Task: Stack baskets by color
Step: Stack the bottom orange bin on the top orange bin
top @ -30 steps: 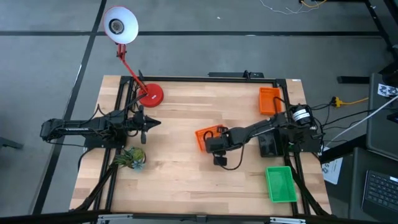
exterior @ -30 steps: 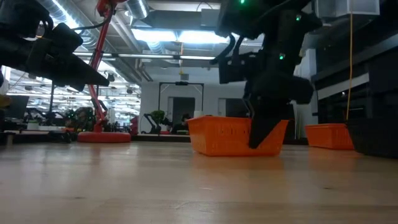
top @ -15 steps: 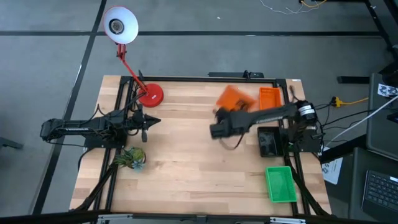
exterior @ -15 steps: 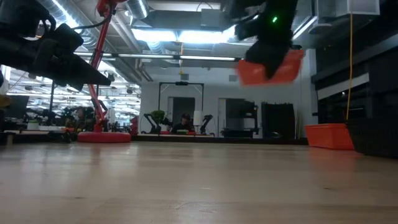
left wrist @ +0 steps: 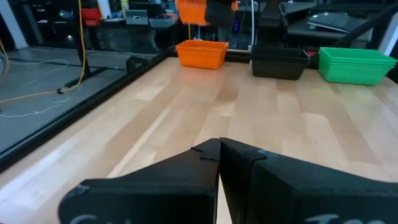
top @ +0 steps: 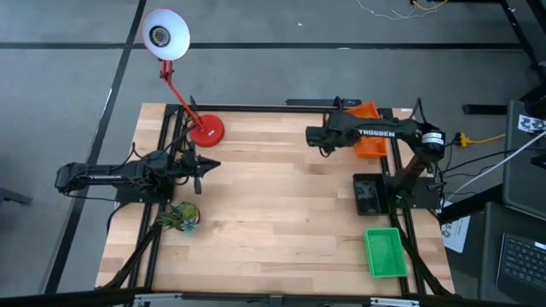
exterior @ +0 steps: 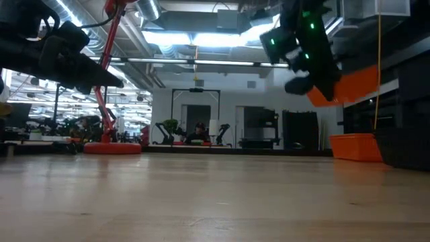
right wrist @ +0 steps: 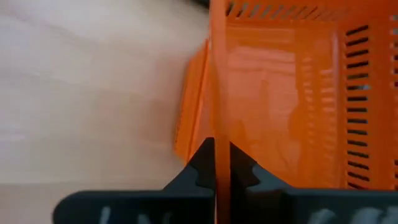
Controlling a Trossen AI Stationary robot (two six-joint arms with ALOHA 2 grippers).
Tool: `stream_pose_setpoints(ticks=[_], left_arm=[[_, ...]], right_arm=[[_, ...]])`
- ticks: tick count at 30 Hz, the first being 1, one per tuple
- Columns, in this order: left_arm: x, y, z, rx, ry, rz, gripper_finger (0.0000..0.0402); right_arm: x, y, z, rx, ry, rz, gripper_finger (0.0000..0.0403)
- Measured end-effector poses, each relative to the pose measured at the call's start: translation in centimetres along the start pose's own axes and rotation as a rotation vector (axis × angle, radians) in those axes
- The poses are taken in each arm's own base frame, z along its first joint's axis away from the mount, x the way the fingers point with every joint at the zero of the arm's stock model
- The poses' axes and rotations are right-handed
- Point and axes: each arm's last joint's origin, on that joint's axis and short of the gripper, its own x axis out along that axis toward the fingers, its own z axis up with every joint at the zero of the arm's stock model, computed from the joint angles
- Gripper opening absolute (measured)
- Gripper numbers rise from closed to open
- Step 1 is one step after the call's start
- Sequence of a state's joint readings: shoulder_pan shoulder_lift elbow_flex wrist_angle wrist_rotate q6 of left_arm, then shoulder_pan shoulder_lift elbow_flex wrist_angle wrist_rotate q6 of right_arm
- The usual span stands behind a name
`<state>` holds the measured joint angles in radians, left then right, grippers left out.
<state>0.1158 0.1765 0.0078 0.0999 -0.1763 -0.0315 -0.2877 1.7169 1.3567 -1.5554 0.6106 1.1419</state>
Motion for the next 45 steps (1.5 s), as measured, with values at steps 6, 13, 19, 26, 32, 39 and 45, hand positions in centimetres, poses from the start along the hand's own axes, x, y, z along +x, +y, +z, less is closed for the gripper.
stream_pose_setpoints(ticks=[6, 13, 19, 26, 32, 39, 45], left_arm=[[0.0, 0.0, 0.0, 0.008, 0.001, -0.001, 0.0000], [0.0, 0.0, 0.0, 0.008, 0.002, -0.002, 0.0000], [0.0, 0.0, 0.0, 0.009, 0.002, -0.002, 0.0000], [0.0, 0.0, 0.0, 0.009, 0.002, -0.002, 0.0000], [0.0, 0.0, -0.1, 0.011, 0.013, -0.001, 0.0000], [0.0, 0.0, -0.2, 0.014, 0.021, -0.002, 0.0000], [0.0, 0.0, -0.2, 0.014, 0.021, -0.001, 0.0000]], right_arm=[[4.3, -0.2, -0.4, 0.078, 0.127, -0.045, 0.0000], [7.6, -0.3, 0.1, 0.165, 0.171, -0.027, 0.0000], [8.8, -0.7, 0.8, 0.173, 0.142, -0.042, 0.0000], [9.1, -0.7, 1.3, 0.124, 0.136, -0.024, 0.0020], [9.6, -1.1, 1.8, 0.169, 0.145, -0.033, 0.0047], [9.9, -1.3, 2.0, 0.173, 0.157, -0.029, 0.0076], [9.9, -1.3, 1.9, 0.167, 0.176, -0.015, 0.0105]])
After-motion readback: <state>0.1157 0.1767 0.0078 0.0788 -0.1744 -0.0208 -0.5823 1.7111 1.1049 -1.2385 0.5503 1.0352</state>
